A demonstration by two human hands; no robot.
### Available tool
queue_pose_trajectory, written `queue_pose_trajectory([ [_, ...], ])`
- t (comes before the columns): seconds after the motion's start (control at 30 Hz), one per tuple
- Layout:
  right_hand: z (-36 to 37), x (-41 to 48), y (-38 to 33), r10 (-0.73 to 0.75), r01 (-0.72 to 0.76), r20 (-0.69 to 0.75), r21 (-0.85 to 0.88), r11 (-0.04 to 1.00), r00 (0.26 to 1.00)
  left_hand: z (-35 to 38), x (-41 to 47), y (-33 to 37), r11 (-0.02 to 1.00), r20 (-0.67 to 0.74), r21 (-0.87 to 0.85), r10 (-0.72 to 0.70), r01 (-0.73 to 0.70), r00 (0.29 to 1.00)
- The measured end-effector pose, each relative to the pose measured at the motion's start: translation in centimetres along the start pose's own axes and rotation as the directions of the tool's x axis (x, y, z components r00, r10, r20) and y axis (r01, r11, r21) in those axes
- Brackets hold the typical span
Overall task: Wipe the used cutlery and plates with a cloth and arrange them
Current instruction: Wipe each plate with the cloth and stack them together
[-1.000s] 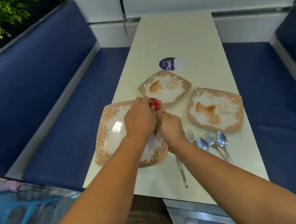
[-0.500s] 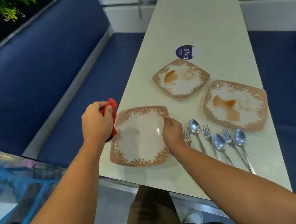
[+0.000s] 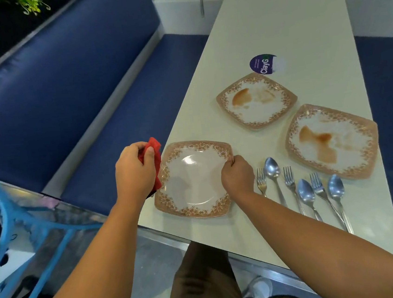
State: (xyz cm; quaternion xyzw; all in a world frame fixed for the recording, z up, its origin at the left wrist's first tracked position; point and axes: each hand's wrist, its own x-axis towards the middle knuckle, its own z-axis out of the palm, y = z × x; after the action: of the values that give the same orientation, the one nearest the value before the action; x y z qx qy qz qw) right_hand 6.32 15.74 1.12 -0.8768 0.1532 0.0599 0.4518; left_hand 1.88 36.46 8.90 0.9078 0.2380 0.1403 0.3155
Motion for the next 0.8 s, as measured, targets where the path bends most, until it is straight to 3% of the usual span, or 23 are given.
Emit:
queue_pose_trajectory([
  [0.27,-1.4,0.9,-0.3,0.028,-0.003,0.164,-0.146,0.989,0.986,2.1,-0.2,2.0,0.999,0.078,-0.002,0.045,-0.045,0.996],
  [0.53,-3.5,1.9,0.0,-0.005,0.059,0.229,-0.232,0.971,0.973,4.9,1.6,6.2,0.993,0.126,-0.035,0.118,-0.115,0.985],
  [0.63,-4.2,3.4,-0.2,-0.036,0.099,0.209,-0.299,0.949,0.977,6.2,2.8,7.7,0.989,0.141,-0.036,0.145,-0.141,0.979],
  [0.8,-6.8,8.4,-3.0,-0.164,0.177,0.073,-0.263,0.948,0.984,9.3,6.0,10.7,0.982,0.157,-0.069,0.187,-0.178,0.970],
])
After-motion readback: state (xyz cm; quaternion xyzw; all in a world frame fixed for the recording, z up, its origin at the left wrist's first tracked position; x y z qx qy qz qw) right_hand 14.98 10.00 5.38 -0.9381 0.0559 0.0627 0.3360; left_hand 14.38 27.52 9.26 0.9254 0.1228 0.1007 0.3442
